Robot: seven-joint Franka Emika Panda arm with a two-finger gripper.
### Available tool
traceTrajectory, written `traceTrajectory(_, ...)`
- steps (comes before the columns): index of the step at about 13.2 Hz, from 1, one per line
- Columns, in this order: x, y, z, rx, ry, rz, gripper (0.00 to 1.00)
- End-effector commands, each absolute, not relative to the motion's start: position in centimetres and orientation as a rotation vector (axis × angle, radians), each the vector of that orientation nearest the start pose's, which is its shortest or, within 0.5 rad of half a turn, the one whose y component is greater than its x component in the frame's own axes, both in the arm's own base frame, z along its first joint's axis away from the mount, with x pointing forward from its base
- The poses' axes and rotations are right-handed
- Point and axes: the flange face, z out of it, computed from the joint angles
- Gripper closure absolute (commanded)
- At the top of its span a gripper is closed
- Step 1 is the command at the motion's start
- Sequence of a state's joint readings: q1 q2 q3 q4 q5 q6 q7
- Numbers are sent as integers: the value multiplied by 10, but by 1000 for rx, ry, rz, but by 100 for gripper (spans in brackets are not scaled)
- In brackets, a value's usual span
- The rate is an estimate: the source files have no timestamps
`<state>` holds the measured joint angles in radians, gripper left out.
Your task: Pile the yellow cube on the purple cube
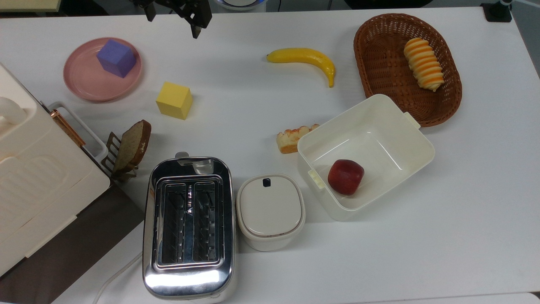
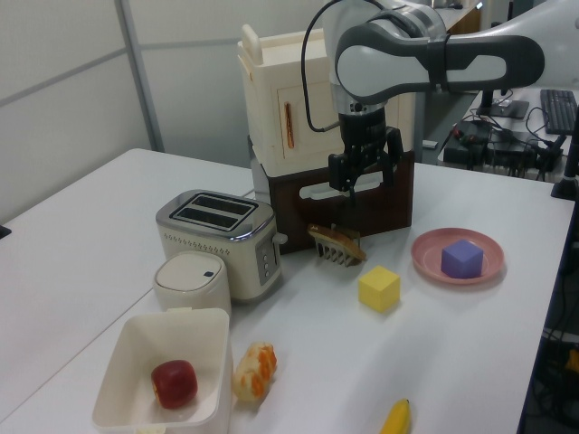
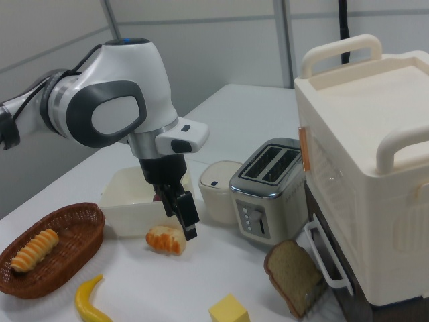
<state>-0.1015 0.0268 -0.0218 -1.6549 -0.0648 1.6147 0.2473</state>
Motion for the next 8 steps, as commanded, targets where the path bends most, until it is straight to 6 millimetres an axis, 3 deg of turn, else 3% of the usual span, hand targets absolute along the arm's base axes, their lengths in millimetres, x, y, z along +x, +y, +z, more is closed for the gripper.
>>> traceTrajectory(1,546,-76,570,-3180,437,190,0)
traceTrajectory(8,550,-76,564,-3180,434,198,0)
